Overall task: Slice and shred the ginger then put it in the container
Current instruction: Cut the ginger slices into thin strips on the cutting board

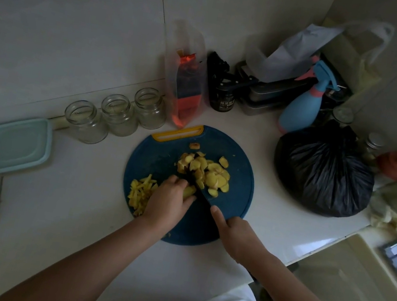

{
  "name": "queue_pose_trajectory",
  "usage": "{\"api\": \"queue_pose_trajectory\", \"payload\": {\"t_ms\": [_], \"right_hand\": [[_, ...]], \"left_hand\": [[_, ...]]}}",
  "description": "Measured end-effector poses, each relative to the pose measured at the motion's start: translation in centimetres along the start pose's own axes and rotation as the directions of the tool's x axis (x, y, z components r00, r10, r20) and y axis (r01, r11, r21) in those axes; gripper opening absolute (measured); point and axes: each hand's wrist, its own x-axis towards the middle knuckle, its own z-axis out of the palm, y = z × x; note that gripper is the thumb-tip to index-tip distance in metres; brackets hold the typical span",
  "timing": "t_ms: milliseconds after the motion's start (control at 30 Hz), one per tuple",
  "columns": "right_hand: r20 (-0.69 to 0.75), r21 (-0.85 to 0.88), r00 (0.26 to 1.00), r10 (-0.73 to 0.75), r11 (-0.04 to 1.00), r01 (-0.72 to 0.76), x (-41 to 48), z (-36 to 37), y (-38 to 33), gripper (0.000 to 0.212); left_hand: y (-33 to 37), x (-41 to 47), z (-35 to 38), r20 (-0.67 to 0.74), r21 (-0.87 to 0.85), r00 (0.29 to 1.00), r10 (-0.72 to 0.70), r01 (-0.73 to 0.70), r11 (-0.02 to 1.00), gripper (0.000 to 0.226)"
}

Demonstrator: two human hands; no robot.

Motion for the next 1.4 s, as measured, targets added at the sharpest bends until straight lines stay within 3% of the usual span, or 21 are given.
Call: {"api": "queue_pose_trajectory", "payload": {"t_ms": [367, 633, 967, 1133, 1267, 1400], "right_hand": [[0.02, -0.013, 0.999, -0.042, 0.999, 0.043, -0.6, 0.7, -0.1, 0.065], [-0.029, -0.094, 0.991, -0.13, 0.988, 0.126, -1.1, 0.4, 0.1, 0.068], [0.0, -0.159, 0.986, -0.168, 0.973, 0.165, -0.2, 0.0, -0.2, 0.066], [0.113, -0.279, 0.973, -0.2, 0.934, 0.224, 0.8, -2.3, -2.4, 0.049], [0.047, -0.268, 0.985, -0.166, 0.948, 0.173, 1.0, -3.6, -3.1, 0.028], [0.008, -0.237, 0.985, -0.17, 0.957, 0.168, 0.9, -4.0, -2.7, 0.048]], "left_hand": [[-0.8, -1.7, 0.3, -0.092, -0.058, 0.995, -0.035, 0.03, 0.998, 0.02], [-0.8, -1.8, 0.4, -0.135, 0.005, 0.99, -0.035, 0.036, 0.999, 0.022], [-1.3, -2.1, 1.1, -0.207, 0.073, 0.975, 0.08, -0.066, 0.995, 0.032], [-1.8, -2.0, 1.4, -0.22, 0.017, 0.972, 0.086, -0.084, 0.996, 0.028], [-1.9, -2.2, 1.5, -0.234, -0.032, 0.968, 0.089, -0.099, 0.995, 0.028], [-2.2, -2.2, 1.7, -0.248, -0.026, 0.962, 0.114, -0.125, 0.992, 0.024]]}}
